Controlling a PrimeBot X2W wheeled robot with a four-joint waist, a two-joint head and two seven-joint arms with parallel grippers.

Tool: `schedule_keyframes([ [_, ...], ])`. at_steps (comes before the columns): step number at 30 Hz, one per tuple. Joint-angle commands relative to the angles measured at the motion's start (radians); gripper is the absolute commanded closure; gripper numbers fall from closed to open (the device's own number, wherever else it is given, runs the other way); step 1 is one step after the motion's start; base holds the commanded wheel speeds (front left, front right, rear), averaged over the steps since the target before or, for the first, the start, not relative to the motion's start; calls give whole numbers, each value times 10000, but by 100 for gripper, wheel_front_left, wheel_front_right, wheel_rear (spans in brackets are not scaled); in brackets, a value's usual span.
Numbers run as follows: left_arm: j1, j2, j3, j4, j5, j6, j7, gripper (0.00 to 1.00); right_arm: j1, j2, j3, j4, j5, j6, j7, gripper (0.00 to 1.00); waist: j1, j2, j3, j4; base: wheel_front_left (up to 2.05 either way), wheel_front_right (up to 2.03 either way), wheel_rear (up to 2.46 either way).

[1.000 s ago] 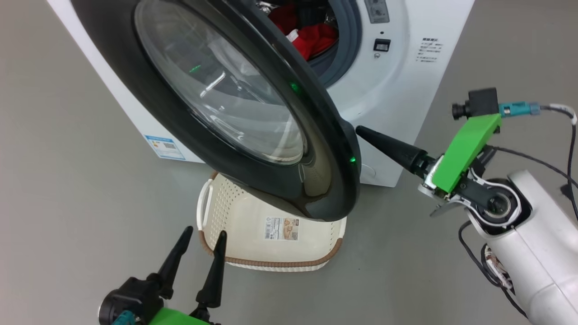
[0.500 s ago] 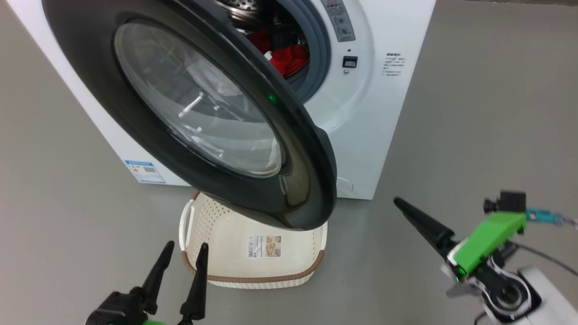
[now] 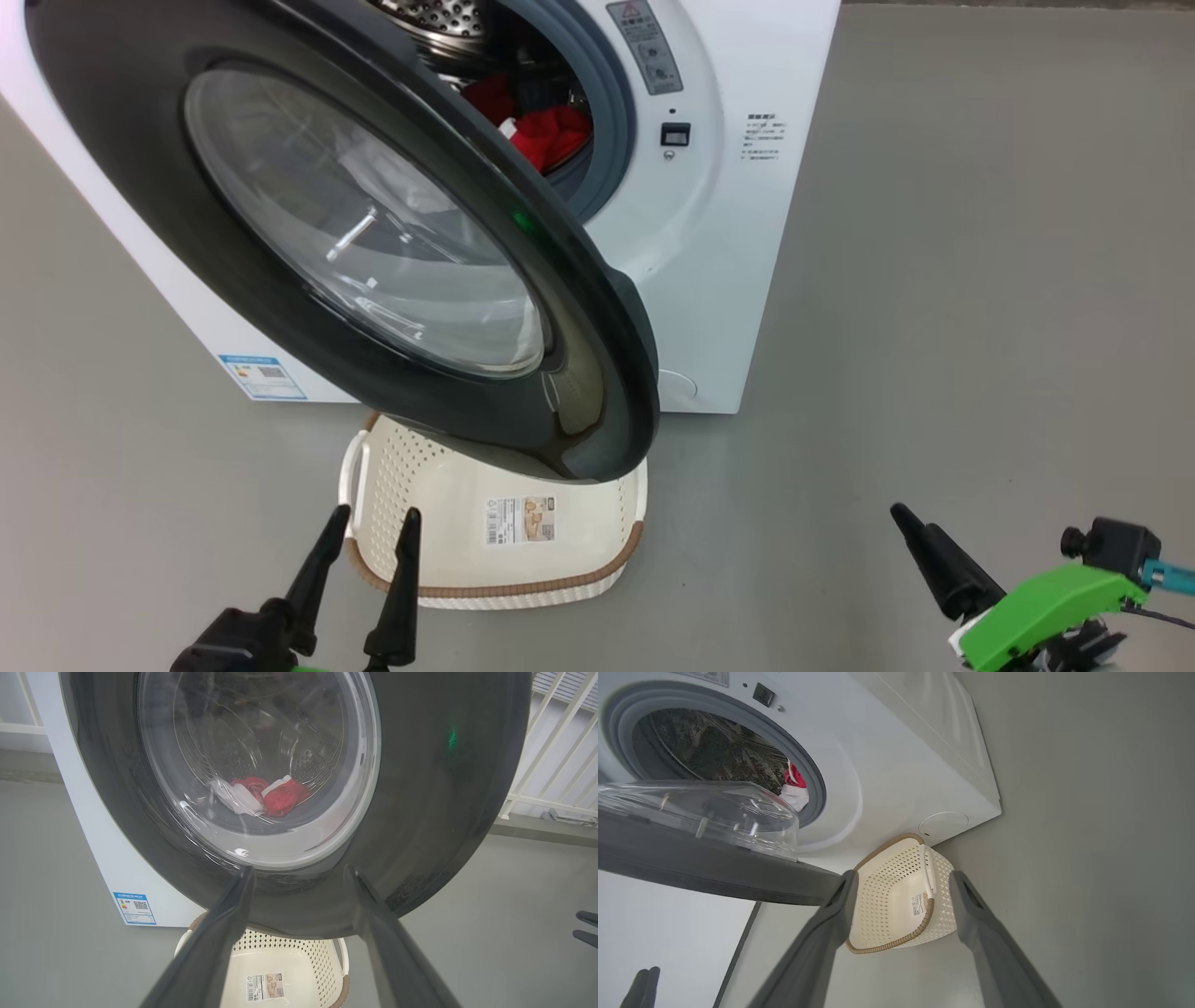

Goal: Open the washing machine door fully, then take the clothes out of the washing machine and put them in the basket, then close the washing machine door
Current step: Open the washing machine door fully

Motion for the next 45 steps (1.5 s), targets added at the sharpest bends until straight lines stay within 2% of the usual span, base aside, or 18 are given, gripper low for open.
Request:
schedule_keyframes([
  [1, -9, 104, 331, -184, 79, -54, -124, 0, -59, -258, 302, -117, -412, 77, -429, 0, 0, 0, 29, -27, 0, 0, 0],
  [5, -36, 104, 321, -169, 78, -54, -124, 0, -194, -424, 926, 239, -1487, 77, -1696, 0, 0, 0, 48, -51, 0, 0, 0],
  [10, -38, 104, 333, -131, 64, -54, -124, 0, -312, -571, 1293, 743, -3059, 77, -2215, 0, 0, 0, 26, -54, 0, 0, 0],
  [12, -7, 104, 352, -151, 66, -54, -124, 0, -327, -498, 707, 673, -4048, 77, -2230, 0, 0, 0, 30, -73, 0, 0, 0],
  [18, 28, 104, 395, -229, 41, -54, -124, 0, 514, 497, -1477, -439, -6971, 77, -2236, 0, 0, 0, 77, -39, 0, 0, 0],
  [25, 23, 104, 393, -276, 47, -54, -124, 0, 1327, 1528, -2983, -1794, -9242, 77, -2237, 0, 0, 0, 103, 11, 0, 0, 0],
  [35, 58, 104, 359, -368, 14, -54, -124, 0, 2410, 2302, -3830, -2828, -10385, 77, -2238, 0, 0, 0, 6, 109, 0, 0, 0],
  [45, 130, 104, 306, -421, 41, -54, -124, 0, 2675, 2561, -3992, -3000, -10499, 77, -2238, 0, 0, 0, -25, 74, 0, 0, 0],
])
